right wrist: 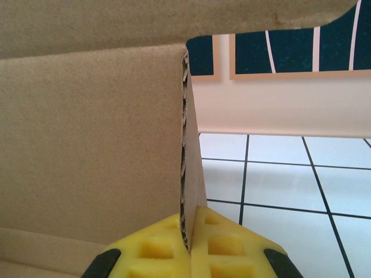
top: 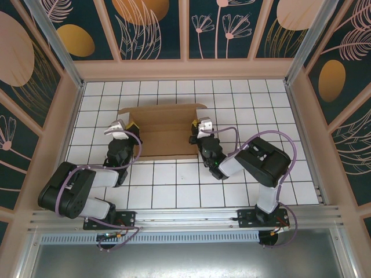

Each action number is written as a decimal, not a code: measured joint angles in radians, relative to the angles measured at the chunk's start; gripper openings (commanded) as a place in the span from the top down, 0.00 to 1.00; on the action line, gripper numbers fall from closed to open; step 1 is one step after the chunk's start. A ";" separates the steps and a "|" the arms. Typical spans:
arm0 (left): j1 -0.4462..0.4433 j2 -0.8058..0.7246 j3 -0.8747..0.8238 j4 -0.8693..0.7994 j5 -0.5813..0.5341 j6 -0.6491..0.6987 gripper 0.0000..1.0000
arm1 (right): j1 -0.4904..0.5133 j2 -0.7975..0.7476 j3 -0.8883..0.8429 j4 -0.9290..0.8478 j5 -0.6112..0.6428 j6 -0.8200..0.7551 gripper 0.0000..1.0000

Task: Fold the paper box

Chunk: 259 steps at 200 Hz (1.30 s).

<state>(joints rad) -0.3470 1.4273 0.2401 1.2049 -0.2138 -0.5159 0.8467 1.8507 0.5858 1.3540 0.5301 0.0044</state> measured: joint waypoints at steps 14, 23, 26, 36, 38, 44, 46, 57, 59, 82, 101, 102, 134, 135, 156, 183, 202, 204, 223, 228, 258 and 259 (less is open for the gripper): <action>-0.002 0.000 -0.011 0.012 -0.004 -0.011 1.00 | 0.006 0.001 -0.010 0.013 0.000 0.006 1.00; -0.002 0.000 -0.017 0.019 -0.005 -0.018 1.00 | 0.010 0.005 -0.014 0.024 0.001 0.010 1.00; -0.003 0.000 -0.019 0.021 -0.005 -0.021 1.00 | 0.011 0.007 -0.015 0.028 0.002 0.010 1.00; -0.003 0.000 -0.025 0.027 -0.005 -0.029 1.00 | 0.015 0.012 -0.020 0.039 0.005 0.014 1.00; -0.003 0.000 -0.026 0.027 -0.005 -0.031 1.00 | 0.016 0.013 -0.021 0.041 0.006 0.014 1.00; -0.003 0.000 -0.029 0.030 -0.005 -0.037 1.00 | 0.019 0.015 -0.024 0.047 0.009 0.015 1.00; -0.003 0.000 -0.030 0.031 -0.005 -0.039 1.00 | 0.019 0.016 -0.026 0.049 0.010 0.017 1.00; -0.003 0.000 -0.038 0.038 -0.005 -0.050 1.00 | 0.026 0.019 -0.028 0.054 0.019 0.022 1.00; -0.003 0.000 -0.040 0.040 -0.005 -0.052 1.00 | 0.027 0.019 -0.029 0.054 0.020 0.024 1.00; -0.003 0.000 -0.058 0.058 -0.006 -0.066 1.00 | 0.041 0.024 -0.034 0.061 0.031 0.031 1.00; -0.003 0.003 -0.068 0.069 -0.008 -0.077 1.00 | 0.053 0.032 -0.035 0.069 0.047 0.033 1.00; -0.003 0.003 -0.069 0.071 -0.008 -0.077 1.00 | 0.053 0.032 -0.035 0.069 0.048 0.033 1.00; -0.003 0.014 -0.084 0.090 -0.009 -0.093 1.00 | 0.068 0.045 -0.047 0.084 0.066 0.040 1.00; -0.003 0.014 -0.085 0.091 -0.009 -0.093 1.00 | 0.068 0.045 -0.047 0.084 0.068 0.040 1.00; -0.007 0.026 -0.098 0.101 -0.010 -0.104 1.00 | 0.080 0.054 -0.068 0.080 0.072 0.056 1.00; -0.007 0.061 -0.109 0.105 -0.008 -0.122 1.00 | 0.096 0.079 -0.089 0.072 0.072 0.069 1.00; -0.008 0.092 -0.111 0.109 -0.006 -0.134 1.00 | 0.106 0.087 -0.091 0.076 0.075 0.073 1.00; -0.008 0.095 -0.111 0.110 -0.005 -0.134 1.00 | 0.106 0.089 -0.091 0.076 0.075 0.073 1.00; -0.009 0.116 -0.110 0.116 -0.005 -0.143 1.00 | 0.106 0.101 -0.091 0.077 0.079 0.071 1.00; -0.009 0.120 -0.110 0.118 -0.005 -0.144 1.00 | 0.106 0.104 -0.091 0.077 0.079 0.068 1.00; -0.009 0.154 -0.101 0.137 -0.005 -0.144 1.00 | 0.102 0.120 -0.091 0.088 0.082 0.043 0.91; -0.009 0.157 -0.100 0.140 -0.005 -0.144 1.00 | 0.102 0.120 -0.091 0.088 0.082 0.042 0.90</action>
<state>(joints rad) -0.3561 1.5845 0.1402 1.3445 -0.2188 -0.6601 0.9485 1.9709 0.4946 1.4422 0.6117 0.0463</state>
